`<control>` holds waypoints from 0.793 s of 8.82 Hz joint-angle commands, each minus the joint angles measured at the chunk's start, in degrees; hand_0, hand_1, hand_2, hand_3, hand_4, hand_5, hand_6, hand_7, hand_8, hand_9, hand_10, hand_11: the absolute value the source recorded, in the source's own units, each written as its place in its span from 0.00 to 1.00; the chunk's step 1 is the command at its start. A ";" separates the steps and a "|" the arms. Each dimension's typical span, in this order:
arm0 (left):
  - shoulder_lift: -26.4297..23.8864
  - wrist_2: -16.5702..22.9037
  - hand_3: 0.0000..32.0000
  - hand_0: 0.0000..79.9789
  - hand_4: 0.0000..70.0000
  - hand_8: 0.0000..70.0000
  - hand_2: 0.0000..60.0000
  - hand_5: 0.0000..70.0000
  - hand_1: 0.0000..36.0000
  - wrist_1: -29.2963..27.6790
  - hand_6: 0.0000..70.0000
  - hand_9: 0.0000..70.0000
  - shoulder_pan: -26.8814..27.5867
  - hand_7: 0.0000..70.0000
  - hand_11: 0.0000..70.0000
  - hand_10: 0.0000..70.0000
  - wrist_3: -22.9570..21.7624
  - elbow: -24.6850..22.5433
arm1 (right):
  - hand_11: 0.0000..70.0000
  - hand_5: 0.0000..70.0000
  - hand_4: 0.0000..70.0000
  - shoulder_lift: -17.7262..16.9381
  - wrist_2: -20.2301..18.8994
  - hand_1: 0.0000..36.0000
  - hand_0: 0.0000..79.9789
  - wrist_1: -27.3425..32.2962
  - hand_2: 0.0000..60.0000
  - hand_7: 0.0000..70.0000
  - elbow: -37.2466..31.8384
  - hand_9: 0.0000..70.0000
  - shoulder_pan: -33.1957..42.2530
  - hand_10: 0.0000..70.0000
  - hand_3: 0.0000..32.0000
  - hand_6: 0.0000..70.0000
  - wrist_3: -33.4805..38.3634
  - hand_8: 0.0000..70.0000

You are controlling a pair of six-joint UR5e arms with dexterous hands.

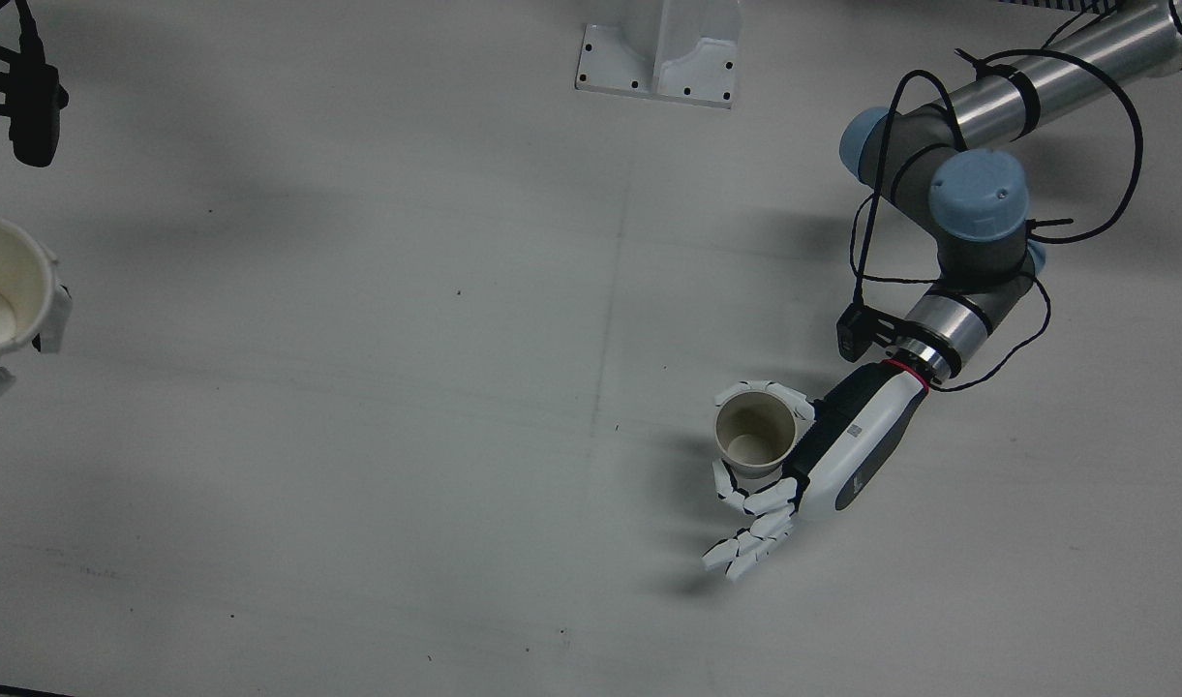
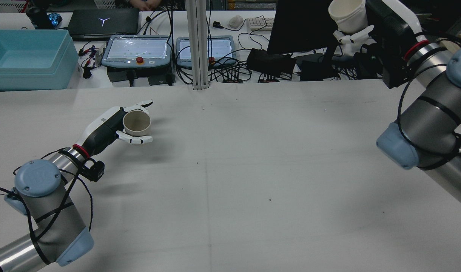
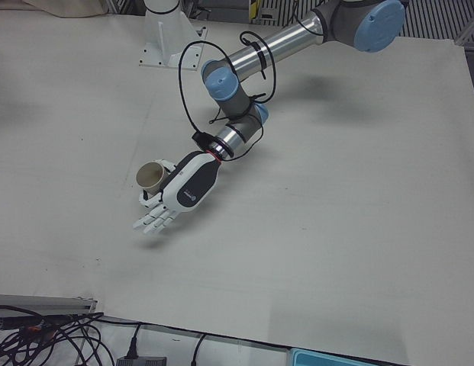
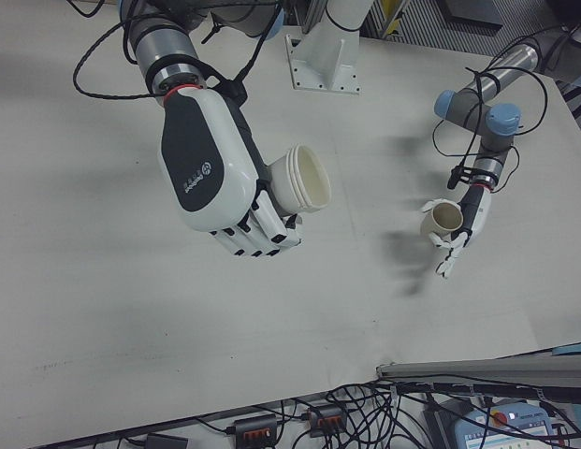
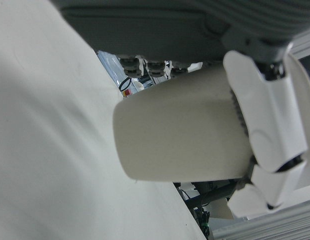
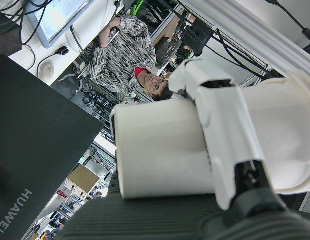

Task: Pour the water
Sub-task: 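Bring both held cups toward the table center, near each other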

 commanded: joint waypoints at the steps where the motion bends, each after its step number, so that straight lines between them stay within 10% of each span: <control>1: -7.53 -0.02 0.00 0.57 0.46 0.06 1.00 0.90 1.00 0.69 0.13 0.08 4.36 0.16 0.10 0.05 1.98 5.93 | 0.79 1.00 0.16 2.91 3.31 1.00 1.00 -3.49 0.63 0.96 -0.14 0.79 -5.78 0.52 0.00 0.56 -5.68 0.56; 7: -13.97 -0.02 0.00 0.58 0.46 0.06 1.00 0.92 1.00 0.95 0.14 0.08 4.64 0.17 0.10 0.05 2.25 10.35 | 0.92 1.00 0.18 10.10 17.37 1.00 1.00 -4.47 0.66 0.99 -8.38 0.74 -25.56 0.61 0.00 0.57 -22.03 0.52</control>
